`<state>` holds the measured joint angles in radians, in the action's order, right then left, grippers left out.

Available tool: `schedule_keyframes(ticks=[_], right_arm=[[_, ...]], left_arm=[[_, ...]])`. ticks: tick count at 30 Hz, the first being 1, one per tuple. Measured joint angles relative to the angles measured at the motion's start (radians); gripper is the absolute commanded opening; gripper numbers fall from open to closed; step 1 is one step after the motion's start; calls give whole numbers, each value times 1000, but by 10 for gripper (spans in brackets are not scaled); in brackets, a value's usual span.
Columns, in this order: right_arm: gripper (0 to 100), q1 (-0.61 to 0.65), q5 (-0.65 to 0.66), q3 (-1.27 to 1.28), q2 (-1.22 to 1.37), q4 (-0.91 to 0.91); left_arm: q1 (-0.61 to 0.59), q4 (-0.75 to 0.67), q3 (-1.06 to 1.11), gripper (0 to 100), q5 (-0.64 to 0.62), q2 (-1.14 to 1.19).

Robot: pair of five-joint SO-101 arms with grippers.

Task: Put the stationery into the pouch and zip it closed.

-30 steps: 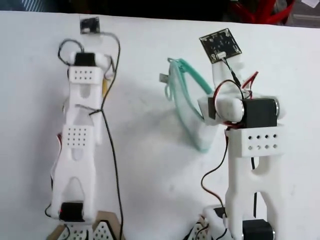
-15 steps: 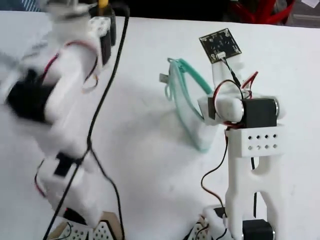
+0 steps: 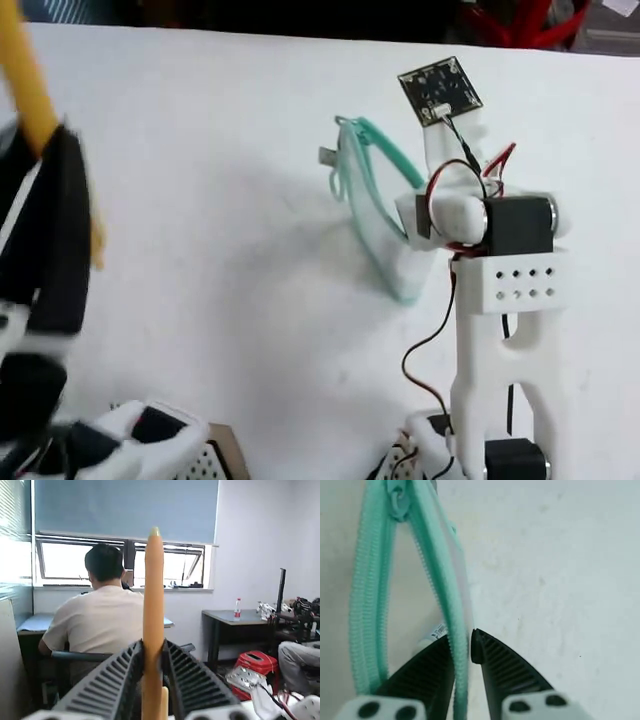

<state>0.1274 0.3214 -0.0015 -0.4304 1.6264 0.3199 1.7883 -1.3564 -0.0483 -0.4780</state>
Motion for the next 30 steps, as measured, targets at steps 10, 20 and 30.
schedule_keyframes(ticks=[10, 20, 30], right_arm=[[19, 0, 0, 0, 0, 0], [19, 0, 0, 0, 0, 0], [19, 0, 0, 0, 0, 0]], left_arm=[[32, -325, 853, 22, -137, -526], [43, -1263, 2013, 21, -245, -885], [209, -2088, 2541, 23, -325, -723]])
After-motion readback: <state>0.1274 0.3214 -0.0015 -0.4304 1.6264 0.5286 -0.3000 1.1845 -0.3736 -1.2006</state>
